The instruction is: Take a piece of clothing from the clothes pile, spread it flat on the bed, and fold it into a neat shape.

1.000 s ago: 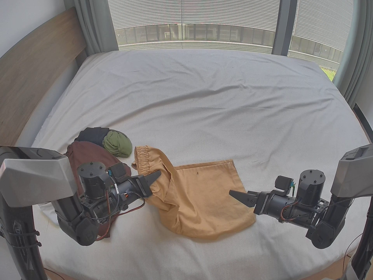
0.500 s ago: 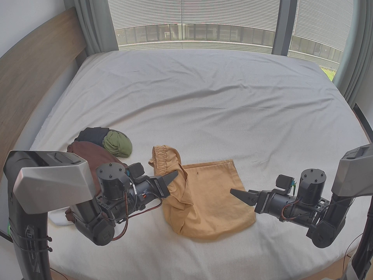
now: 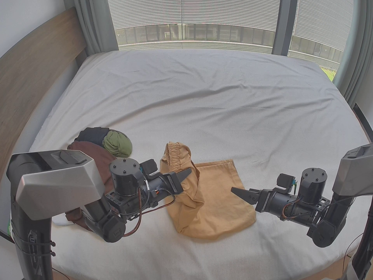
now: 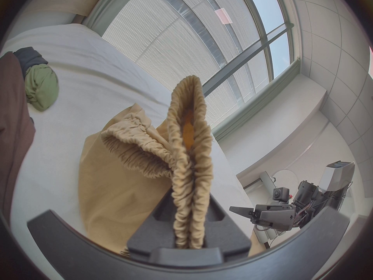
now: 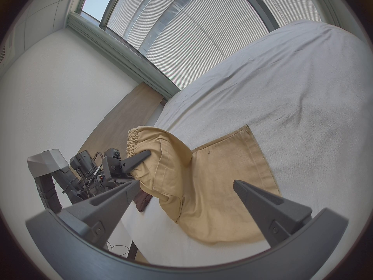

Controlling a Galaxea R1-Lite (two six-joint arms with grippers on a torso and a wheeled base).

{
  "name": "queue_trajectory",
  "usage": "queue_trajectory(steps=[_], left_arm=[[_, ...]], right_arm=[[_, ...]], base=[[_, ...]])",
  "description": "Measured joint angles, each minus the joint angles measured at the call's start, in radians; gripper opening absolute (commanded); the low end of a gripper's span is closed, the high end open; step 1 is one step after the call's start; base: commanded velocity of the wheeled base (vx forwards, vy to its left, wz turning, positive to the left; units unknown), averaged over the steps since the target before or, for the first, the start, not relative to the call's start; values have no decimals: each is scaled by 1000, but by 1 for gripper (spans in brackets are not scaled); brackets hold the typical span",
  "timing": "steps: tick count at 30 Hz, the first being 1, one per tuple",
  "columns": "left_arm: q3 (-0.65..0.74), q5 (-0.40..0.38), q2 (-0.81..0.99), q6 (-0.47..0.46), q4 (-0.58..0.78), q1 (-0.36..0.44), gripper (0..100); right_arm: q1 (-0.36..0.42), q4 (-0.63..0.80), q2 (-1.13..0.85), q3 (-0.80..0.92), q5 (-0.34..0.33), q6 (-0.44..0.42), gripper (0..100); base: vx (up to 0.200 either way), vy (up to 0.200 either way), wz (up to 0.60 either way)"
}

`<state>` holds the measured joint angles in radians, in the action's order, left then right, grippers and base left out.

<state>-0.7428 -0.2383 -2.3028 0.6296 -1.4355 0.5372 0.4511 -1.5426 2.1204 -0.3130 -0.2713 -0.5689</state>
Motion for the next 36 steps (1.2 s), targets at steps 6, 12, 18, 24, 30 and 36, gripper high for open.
queue_trajectory(steps=[6, 12, 18, 24, 30, 36], left_arm=[[-49, 0, -7, 2, 37, 17, 0], [-103, 0, -41, 2, 59, 39, 0], [-161, 0, -77, 3, 113, 59, 0], [-199, 0, -108, 3, 143, 79, 0], [-236, 0, -131, 3, 181, 89, 0], [-256, 0, -140, 3, 196, 91, 0]], right_arm=[[-15, 0, -12, -3, -1, 0, 100], [-29, 0, -26, -6, -2, 0, 100], [-49, 0, -39, -8, -15, 0, 100], [-64, 0, -44, -13, -18, 0, 100], [-66, 0, -47, -14, -18, 0, 100], [-66, 0, -48, -14, -19, 0, 100]], base=[[0, 0, 0], [0, 0, 0], [0, 0, 0], [0, 0, 0], [0, 0, 0], [0, 0, 0]])
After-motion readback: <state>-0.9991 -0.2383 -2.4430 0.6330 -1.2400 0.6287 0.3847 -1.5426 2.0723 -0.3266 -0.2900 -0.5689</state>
